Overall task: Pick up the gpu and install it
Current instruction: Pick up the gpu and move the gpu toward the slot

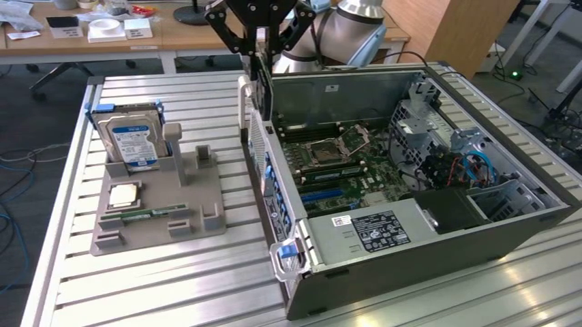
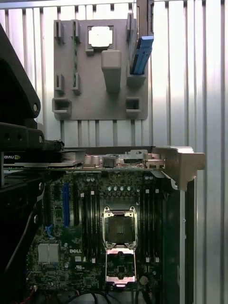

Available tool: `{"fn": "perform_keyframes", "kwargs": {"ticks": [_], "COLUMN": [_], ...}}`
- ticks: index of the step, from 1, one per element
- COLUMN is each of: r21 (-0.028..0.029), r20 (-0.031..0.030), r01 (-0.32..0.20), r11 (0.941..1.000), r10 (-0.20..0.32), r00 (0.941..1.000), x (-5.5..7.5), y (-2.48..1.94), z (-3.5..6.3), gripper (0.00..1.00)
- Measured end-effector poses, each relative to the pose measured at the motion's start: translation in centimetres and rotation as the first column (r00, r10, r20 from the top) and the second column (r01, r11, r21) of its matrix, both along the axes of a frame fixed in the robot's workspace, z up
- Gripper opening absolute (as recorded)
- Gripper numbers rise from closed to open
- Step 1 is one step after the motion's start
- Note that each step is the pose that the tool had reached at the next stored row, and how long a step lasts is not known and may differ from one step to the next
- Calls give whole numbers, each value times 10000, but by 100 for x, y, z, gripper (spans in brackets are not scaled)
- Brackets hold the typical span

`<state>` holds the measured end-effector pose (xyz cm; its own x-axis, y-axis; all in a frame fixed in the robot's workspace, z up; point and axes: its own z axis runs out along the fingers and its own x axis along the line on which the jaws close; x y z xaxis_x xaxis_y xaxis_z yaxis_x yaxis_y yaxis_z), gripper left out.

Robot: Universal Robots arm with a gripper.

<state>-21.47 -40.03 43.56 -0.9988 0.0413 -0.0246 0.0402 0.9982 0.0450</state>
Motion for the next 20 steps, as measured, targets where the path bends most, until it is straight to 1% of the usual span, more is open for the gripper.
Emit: {"fn": "perform_keyframes", "kwargs": {"ticks": [20], "r21": [0], "r20": [-1], "r01": [0], "r11": [10000], "r10": [0], "r00": [10000], "x": [280], "y": [2], "z": [0], "gripper": [26]}}
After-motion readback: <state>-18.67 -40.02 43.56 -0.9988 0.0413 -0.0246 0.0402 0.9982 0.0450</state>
